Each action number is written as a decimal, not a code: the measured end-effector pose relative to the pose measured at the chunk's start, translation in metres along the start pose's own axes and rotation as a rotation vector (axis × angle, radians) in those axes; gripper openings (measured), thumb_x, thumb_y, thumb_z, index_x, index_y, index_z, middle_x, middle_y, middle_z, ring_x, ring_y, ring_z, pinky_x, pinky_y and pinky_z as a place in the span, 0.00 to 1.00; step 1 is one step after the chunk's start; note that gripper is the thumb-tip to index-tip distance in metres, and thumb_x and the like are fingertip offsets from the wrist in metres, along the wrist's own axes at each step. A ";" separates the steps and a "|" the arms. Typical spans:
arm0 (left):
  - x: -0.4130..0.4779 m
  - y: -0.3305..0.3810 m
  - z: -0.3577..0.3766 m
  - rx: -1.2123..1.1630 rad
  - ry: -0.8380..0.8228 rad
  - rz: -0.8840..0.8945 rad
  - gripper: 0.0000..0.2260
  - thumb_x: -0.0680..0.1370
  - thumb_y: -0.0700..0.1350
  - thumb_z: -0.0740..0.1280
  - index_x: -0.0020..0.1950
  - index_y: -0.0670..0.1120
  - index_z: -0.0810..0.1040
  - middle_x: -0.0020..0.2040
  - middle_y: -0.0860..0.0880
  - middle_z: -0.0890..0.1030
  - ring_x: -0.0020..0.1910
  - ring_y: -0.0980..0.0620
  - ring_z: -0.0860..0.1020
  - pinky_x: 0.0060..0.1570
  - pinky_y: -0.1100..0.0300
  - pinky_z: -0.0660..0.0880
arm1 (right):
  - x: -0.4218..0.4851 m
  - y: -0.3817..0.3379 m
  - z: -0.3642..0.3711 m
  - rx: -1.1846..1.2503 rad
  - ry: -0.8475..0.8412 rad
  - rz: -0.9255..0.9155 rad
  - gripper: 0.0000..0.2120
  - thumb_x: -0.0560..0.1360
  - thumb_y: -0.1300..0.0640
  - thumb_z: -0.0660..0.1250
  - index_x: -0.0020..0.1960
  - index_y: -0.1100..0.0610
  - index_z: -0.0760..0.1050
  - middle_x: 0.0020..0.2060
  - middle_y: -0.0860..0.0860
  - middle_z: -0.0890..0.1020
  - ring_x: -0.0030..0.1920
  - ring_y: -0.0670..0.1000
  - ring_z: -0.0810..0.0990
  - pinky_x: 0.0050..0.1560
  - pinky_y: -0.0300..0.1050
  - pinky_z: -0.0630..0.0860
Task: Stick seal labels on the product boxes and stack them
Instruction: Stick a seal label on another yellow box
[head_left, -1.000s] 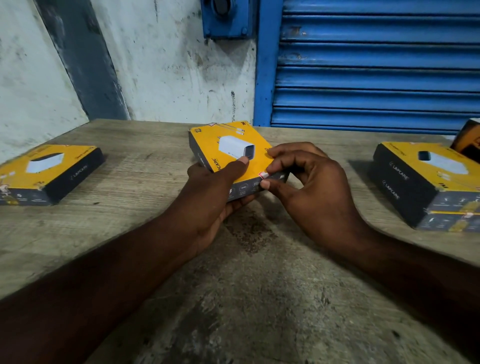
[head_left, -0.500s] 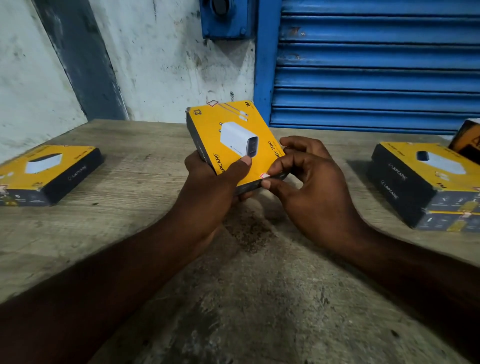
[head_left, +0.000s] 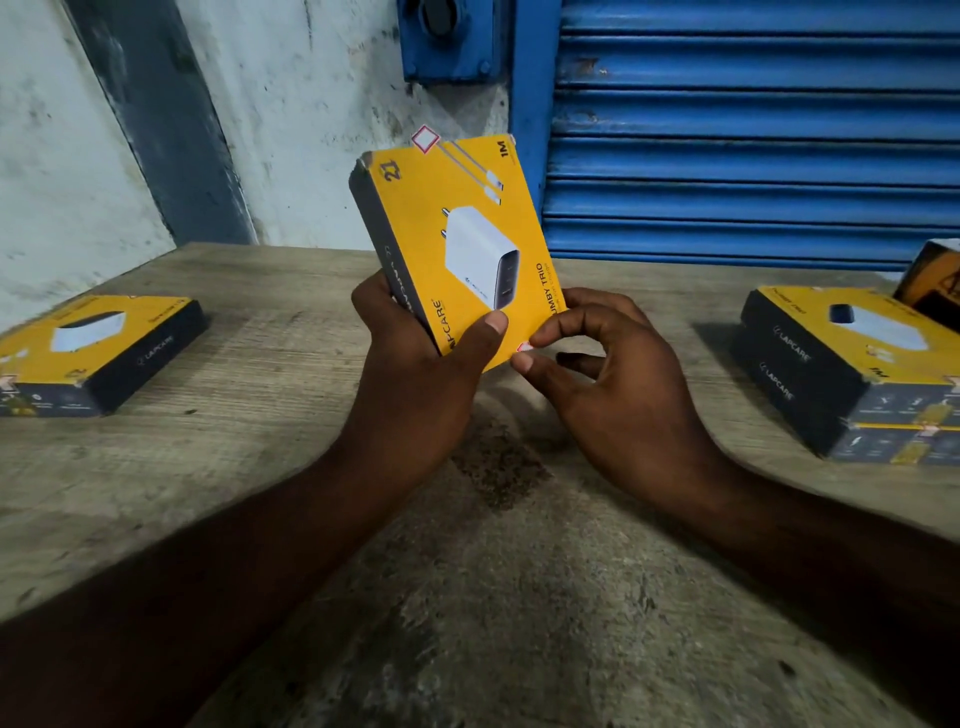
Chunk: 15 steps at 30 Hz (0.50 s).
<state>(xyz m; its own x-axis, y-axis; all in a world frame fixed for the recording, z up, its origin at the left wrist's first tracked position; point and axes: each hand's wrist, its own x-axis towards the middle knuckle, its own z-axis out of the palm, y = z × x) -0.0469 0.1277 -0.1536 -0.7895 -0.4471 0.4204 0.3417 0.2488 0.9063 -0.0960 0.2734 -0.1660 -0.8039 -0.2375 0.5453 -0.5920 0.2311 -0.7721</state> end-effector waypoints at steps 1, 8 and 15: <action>-0.001 0.000 0.000 0.030 -0.002 0.025 0.25 0.77 0.39 0.72 0.62 0.49 0.58 0.56 0.58 0.75 0.49 0.72 0.77 0.49 0.72 0.74 | 0.000 0.000 0.000 0.012 0.004 0.008 0.06 0.71 0.52 0.78 0.46 0.49 0.81 0.57 0.40 0.77 0.60 0.46 0.79 0.60 0.53 0.80; -0.008 0.003 0.002 0.115 -0.035 0.088 0.24 0.78 0.38 0.71 0.62 0.48 0.57 0.59 0.54 0.76 0.49 0.72 0.78 0.45 0.76 0.72 | 0.002 0.000 -0.001 0.017 0.018 0.041 0.03 0.75 0.54 0.75 0.43 0.50 0.82 0.56 0.44 0.81 0.58 0.45 0.80 0.57 0.54 0.81; -0.009 0.004 0.003 0.066 -0.032 -0.021 0.24 0.77 0.43 0.72 0.63 0.50 0.59 0.57 0.58 0.76 0.49 0.70 0.78 0.49 0.72 0.75 | -0.002 -0.004 0.001 -0.115 0.055 -0.019 0.03 0.77 0.58 0.72 0.45 0.52 0.80 0.54 0.46 0.77 0.57 0.43 0.76 0.60 0.51 0.77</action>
<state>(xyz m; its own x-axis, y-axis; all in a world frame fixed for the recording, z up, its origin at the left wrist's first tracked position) -0.0401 0.1349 -0.1538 -0.8125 -0.4250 0.3991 0.2916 0.2966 0.9094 -0.0924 0.2716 -0.1645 -0.7922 -0.1914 0.5794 -0.6077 0.3340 -0.7206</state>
